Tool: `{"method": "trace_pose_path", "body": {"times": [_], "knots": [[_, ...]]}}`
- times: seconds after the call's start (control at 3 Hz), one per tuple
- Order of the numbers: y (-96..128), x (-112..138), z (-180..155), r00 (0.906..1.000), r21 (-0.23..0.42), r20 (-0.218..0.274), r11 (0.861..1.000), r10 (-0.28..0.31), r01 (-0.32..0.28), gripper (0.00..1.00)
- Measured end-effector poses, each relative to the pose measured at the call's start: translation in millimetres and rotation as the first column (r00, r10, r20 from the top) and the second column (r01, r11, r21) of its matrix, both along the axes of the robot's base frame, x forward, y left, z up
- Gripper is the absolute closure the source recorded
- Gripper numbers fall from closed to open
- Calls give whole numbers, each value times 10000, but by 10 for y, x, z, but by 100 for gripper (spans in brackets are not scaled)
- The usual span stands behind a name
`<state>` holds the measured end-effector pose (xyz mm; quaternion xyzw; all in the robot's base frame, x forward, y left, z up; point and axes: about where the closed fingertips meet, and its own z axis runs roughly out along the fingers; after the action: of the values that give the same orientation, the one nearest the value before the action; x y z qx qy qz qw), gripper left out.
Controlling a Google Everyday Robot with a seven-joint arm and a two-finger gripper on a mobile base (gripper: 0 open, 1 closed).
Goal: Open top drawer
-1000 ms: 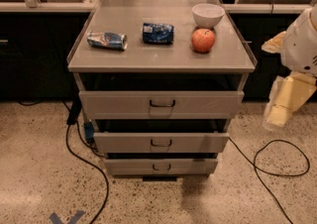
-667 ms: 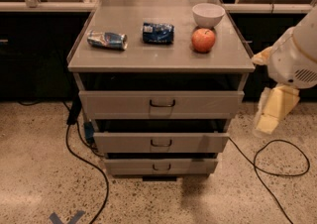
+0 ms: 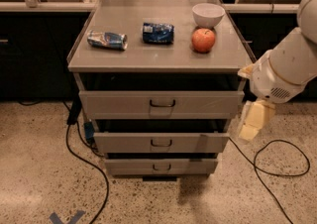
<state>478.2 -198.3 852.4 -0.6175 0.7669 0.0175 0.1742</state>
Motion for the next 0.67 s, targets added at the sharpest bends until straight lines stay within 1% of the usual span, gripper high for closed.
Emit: {"method": "trace_pose_path", "body": {"times": [0.33, 0.67], "knots": [[105, 156, -109, 9989, 191, 479, 9998, -17, 8, 0], [106, 154, -111, 9988, 190, 483, 9998, -13, 4, 0]]}}
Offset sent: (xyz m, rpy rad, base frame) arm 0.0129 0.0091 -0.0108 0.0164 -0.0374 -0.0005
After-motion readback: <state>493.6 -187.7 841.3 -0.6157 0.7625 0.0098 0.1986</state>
